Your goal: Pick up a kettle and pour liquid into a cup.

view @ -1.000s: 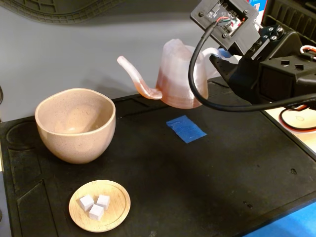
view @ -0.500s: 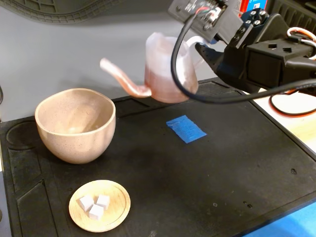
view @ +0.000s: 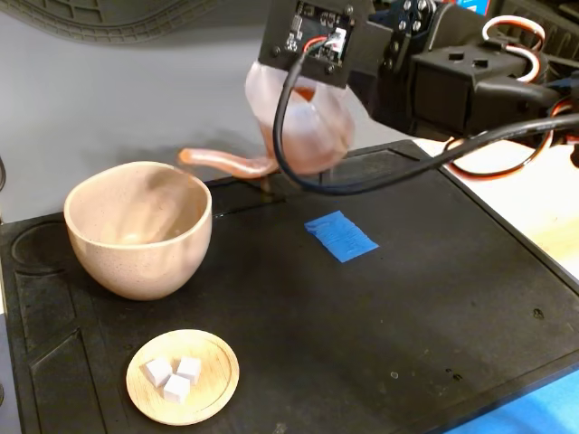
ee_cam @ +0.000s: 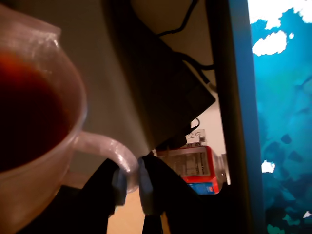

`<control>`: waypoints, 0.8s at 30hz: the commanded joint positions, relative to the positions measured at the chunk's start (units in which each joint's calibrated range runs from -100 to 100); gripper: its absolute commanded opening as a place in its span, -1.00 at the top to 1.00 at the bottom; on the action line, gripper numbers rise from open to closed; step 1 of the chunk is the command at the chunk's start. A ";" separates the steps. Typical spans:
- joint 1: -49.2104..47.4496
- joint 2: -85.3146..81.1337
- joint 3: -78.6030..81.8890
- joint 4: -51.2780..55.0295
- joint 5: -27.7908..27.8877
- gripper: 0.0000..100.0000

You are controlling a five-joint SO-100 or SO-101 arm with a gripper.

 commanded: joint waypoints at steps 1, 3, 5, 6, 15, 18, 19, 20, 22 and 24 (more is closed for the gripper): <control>0.14 -0.87 -5.82 -0.15 2.94 0.99; 0.14 -0.87 -6.18 -0.15 3.36 0.99; 0.14 -0.87 -7.72 -0.06 3.47 0.99; 0.14 -0.87 -7.81 -0.06 3.47 0.99; 0.14 -0.79 -9.54 -0.06 6.19 0.99; 0.14 -0.79 -9.26 -0.06 6.19 0.99; 0.14 -0.79 -9.08 -0.06 6.19 0.99; 0.14 -0.79 -9.08 -0.06 6.19 0.99; 0.14 -0.79 -9.08 -0.06 6.14 0.99; 0.14 -0.79 -8.81 -0.06 6.14 0.99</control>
